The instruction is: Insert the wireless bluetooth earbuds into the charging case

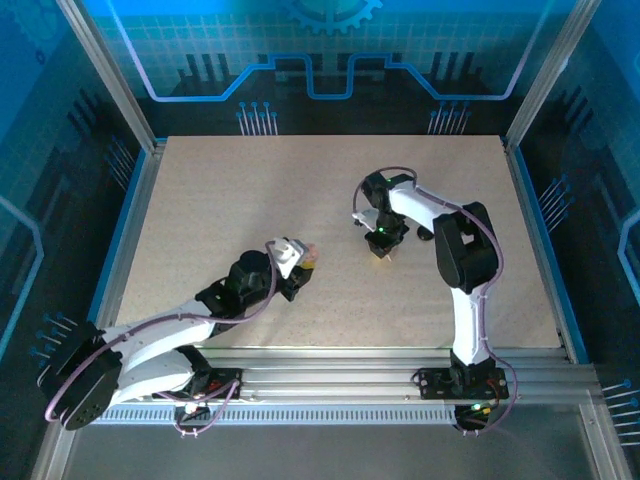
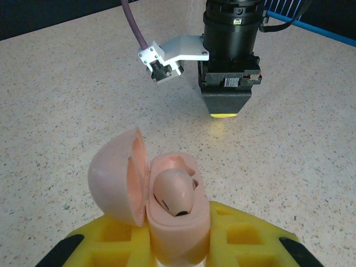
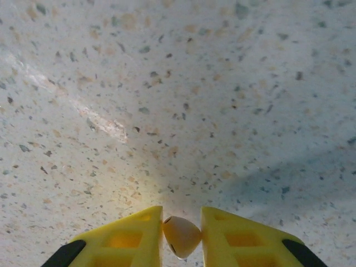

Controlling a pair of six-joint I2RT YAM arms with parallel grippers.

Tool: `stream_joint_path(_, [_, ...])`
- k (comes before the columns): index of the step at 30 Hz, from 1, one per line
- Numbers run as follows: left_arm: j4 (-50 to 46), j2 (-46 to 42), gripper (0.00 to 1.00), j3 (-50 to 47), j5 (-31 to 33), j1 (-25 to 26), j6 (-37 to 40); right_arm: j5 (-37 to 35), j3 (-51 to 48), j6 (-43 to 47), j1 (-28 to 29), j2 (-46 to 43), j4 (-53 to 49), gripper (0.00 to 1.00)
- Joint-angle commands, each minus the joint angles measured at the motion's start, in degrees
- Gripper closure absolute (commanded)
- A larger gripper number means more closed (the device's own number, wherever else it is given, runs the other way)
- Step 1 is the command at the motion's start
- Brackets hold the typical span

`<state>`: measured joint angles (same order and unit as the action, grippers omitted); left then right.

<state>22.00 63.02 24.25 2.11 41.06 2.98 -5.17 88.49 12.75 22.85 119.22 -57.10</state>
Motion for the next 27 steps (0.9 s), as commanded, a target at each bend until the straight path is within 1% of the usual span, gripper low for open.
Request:
stream_joint_path(1, [3.4,1.9,0.87,2.3,-1.3,0.6,-0.3,3.5,-1.9,-5.0,-0.7,-3.7,2.6,0.77])
stream_joint_path(8, [6.3,6.7,0.87,3.4,-0.9,0.9,-0.3,8.9,-7.1,-11.4,-1.9,-7.4,9.0,0.78])
stream_joint_path(13, [9.4,10.7,0.87,4.1,-0.6,1.1,-0.9,14.1,-10.7,-15.8,-3.3,-10.1,12.5,0.78])
stream_joint_path(16, [11.1,13.2,0.87,4.6,-0.3,1.3,-1.0,15.6,-12.7,-18.6,-3.4,-12.2,14.8,0.79])
stream_joint_path(21, [14.7,17.0,0.87,5.0,0.2,1.8,-1.0,20.7,-18.8,-24.8,-3.4,-17.8,22.8,0.79])
stream_joint_path(27, [18.9,21.0,0.87,5.4,2.3,2.5,-0.8,20.4,-25.4,-31.9,-2.9,-25.6,29.8,0.80])
